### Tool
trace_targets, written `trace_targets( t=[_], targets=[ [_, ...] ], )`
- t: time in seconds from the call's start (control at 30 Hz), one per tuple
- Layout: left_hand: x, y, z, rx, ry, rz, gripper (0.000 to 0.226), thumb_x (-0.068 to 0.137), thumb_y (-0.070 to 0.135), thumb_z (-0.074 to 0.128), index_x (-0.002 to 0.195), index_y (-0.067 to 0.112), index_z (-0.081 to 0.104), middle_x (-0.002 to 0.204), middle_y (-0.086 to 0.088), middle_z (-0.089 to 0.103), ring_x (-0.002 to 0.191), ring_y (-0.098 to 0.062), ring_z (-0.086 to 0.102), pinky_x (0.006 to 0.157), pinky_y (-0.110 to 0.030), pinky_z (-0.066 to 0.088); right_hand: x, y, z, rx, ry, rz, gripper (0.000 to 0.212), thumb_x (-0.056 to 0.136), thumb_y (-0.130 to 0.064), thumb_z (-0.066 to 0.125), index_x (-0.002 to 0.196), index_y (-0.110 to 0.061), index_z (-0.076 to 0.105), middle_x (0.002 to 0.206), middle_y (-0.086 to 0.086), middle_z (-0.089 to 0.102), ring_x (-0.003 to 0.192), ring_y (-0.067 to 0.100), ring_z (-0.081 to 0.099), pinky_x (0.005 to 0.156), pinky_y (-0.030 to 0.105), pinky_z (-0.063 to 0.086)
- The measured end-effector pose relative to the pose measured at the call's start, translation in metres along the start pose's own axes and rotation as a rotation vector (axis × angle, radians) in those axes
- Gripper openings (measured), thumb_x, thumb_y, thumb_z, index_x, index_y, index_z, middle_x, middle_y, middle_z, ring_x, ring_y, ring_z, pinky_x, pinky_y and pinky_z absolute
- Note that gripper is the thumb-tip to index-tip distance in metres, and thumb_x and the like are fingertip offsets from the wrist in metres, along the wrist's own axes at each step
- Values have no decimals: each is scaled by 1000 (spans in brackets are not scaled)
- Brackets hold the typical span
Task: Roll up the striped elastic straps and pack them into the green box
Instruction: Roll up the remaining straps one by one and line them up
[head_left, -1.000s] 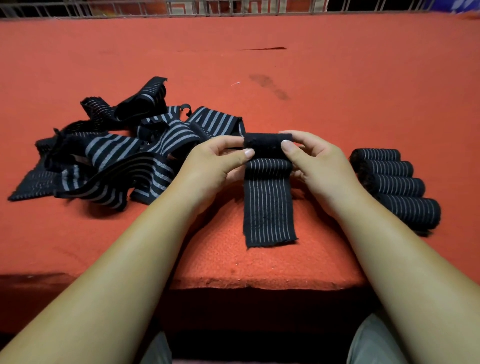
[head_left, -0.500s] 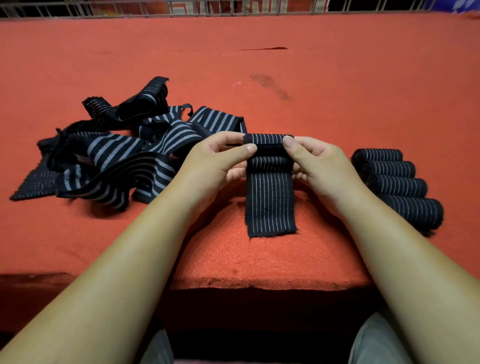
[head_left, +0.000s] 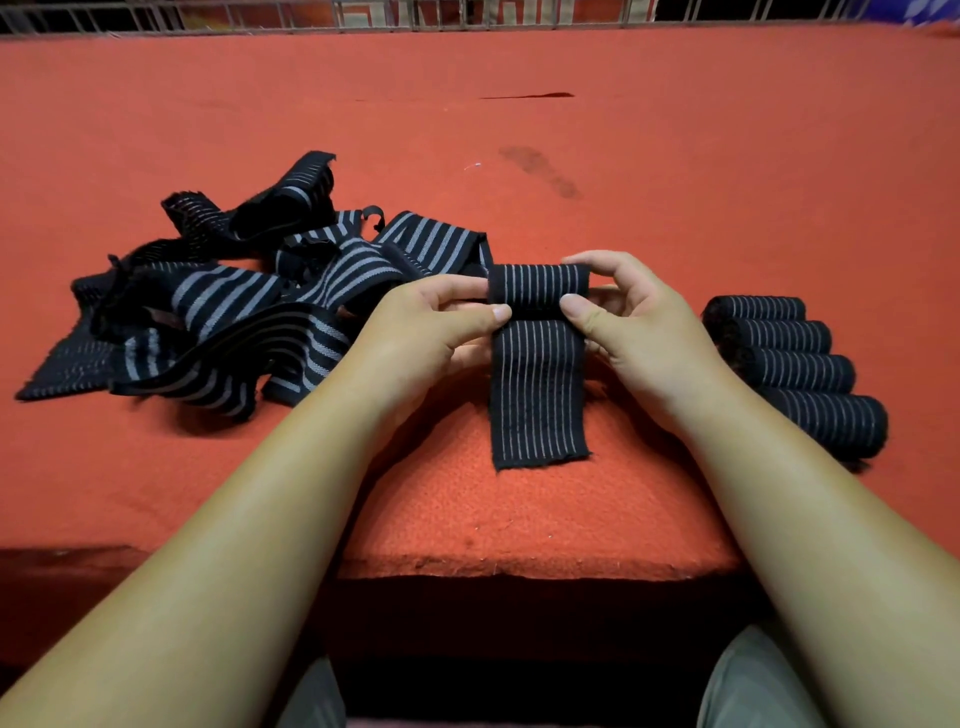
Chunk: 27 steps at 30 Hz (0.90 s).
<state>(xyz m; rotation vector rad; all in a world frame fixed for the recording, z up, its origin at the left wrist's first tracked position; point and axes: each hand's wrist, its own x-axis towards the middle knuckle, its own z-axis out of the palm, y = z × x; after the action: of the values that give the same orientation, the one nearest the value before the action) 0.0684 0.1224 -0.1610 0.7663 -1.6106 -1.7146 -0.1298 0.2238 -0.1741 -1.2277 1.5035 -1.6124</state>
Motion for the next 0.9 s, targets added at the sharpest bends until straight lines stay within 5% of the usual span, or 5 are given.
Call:
trace_targets(
  t=[0.2, 0.37, 0.6, 0.8, 0.9],
  targets=[
    [-3, 0, 3, 4, -37, 17, 28, 102, 0, 67, 129, 2, 73, 121, -16, 79, 117, -29, 77, 106, -46, 59, -4, -7, 1, 1, 16, -5, 35, 102, -2, 67, 131, -22, 65, 108, 6, 74, 91, 20, 74, 80, 42, 63],
    [-6, 3, 4, 112, -16, 79, 27, 104, 16, 71, 131, 16, 74, 118, -10, 81, 106, -27, 79, 102, -48, 61, -5, -9, 2, -40, 16, -30, 38, 99, -1, 70, 126, -28, 68, 121, 15, 72, 98, 19, 74, 85, 45, 63],
    [-2, -1, 0, 111, 72, 138, 34, 98, 10, 77, 129, 20, 73, 121, -20, 77, 115, -34, 76, 104, -60, 59, -1, -5, 3, 31, 15, -2, 34, 102, -21, 73, 135, -28, 70, 107, 7, 76, 99, 20, 73, 95, 47, 60],
    [-3, 0, 3, 141, 108, 141, 31, 96, 10, 80, 126, 17, 72, 103, -16, 78, 91, -25, 74, 91, -47, 61, 0, -5, 0, -20, 13, -16, 26, 105, -16, 69, 130, -23, 70, 113, 23, 75, 94, 24, 71, 89, 49, 59],
    [-2, -1, 5, 126, 134, 114, 29, 97, 19, 81, 124, 13, 74, 104, -19, 78, 86, -19, 74, 90, -44, 62, -1, -6, 0, -67, 30, -31, 31, 104, -9, 68, 128, -28, 69, 111, 18, 75, 93, 20, 70, 83, 40, 59]
  ],
)
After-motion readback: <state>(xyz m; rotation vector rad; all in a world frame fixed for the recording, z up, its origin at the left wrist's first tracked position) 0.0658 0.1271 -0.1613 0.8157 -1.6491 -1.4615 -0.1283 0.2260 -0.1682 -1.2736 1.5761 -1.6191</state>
